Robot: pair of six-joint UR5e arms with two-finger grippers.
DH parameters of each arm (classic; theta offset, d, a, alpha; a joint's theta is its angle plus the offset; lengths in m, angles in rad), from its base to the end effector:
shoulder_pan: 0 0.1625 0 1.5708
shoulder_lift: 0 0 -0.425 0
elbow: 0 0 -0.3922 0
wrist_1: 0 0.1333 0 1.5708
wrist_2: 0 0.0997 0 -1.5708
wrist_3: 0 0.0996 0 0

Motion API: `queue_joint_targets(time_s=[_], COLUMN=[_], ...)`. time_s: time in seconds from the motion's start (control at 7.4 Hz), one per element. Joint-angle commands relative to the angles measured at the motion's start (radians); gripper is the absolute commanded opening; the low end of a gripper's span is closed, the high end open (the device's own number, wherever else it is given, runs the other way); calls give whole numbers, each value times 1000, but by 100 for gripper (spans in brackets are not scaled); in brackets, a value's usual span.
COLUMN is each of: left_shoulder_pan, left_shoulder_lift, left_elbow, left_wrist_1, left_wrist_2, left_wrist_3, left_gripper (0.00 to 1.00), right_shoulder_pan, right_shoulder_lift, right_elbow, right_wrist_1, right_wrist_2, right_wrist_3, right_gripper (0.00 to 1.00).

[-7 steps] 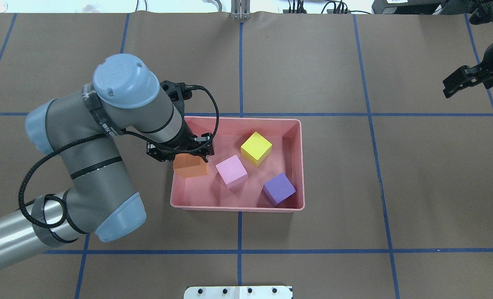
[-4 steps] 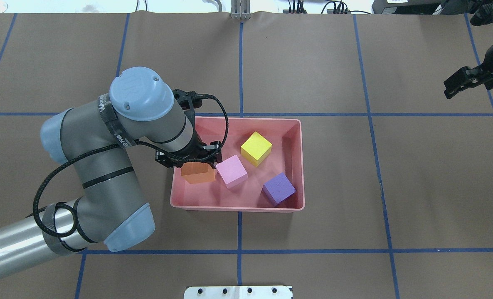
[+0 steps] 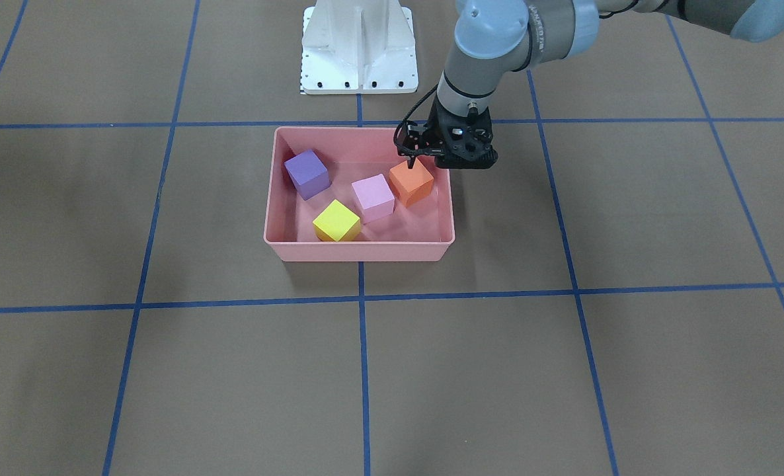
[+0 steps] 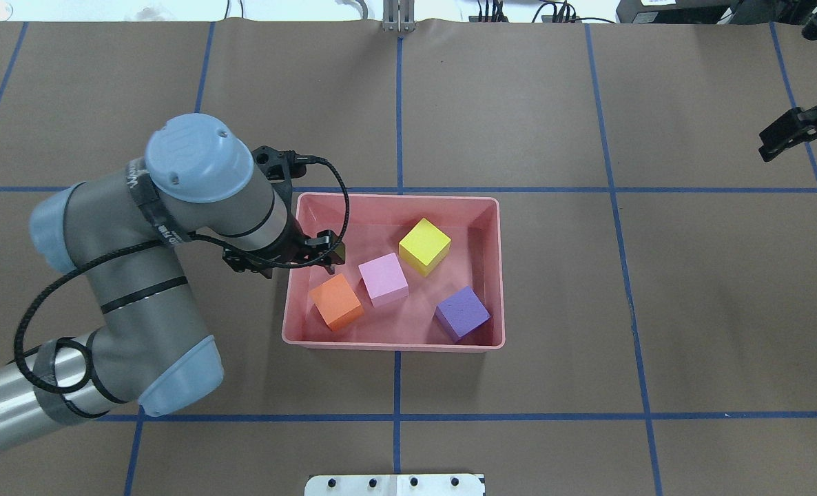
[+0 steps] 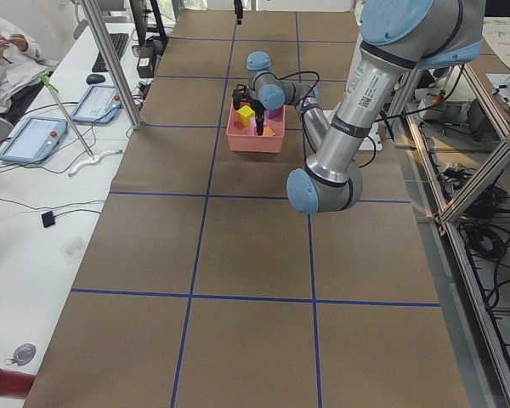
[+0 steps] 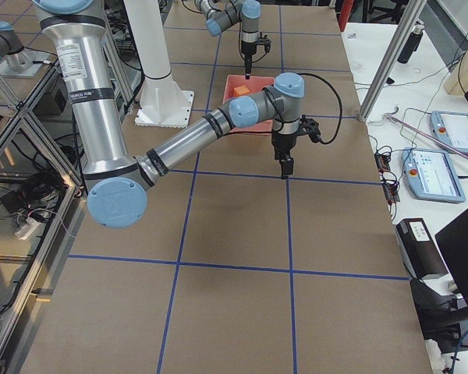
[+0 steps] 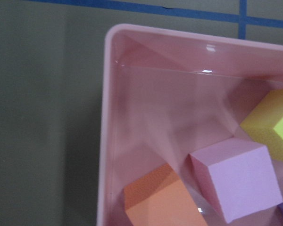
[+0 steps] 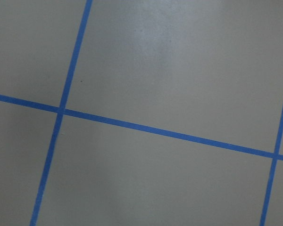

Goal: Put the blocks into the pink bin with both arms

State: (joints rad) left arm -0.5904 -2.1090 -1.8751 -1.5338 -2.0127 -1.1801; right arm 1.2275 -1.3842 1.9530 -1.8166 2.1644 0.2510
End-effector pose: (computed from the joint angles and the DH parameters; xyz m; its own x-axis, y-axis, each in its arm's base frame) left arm 0.4586 -0.4165 0.2252 0.6262 -0.0052 -0.7797 0.0092 1.0000 0.0007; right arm -0.1053 -0.5252 0.4155 0.7775 -0.2104 0.5926 0.1302 0.9758 0.1757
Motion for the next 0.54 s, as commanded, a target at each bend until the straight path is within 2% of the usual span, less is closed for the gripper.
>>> queue_joint_targets(time_s=[0.0, 0.41], left_shoulder_pan=[-95, -407], left_shoulder_lift=[178, 337], left_elbow=[-120, -124], left_wrist_1=[42, 89], left_wrist_2=[-26, -203], left_wrist_3=[249, 753], left_gripper=[100, 100], right_shoulder_pan=[113, 257], right_shoulder_lift=[-89, -240], right_elbow=[-8, -26], right_wrist_1=[-1, 0], right_wrist_2=[55, 97], right_wrist_3=[-175, -413], right_gripper=[100, 100])
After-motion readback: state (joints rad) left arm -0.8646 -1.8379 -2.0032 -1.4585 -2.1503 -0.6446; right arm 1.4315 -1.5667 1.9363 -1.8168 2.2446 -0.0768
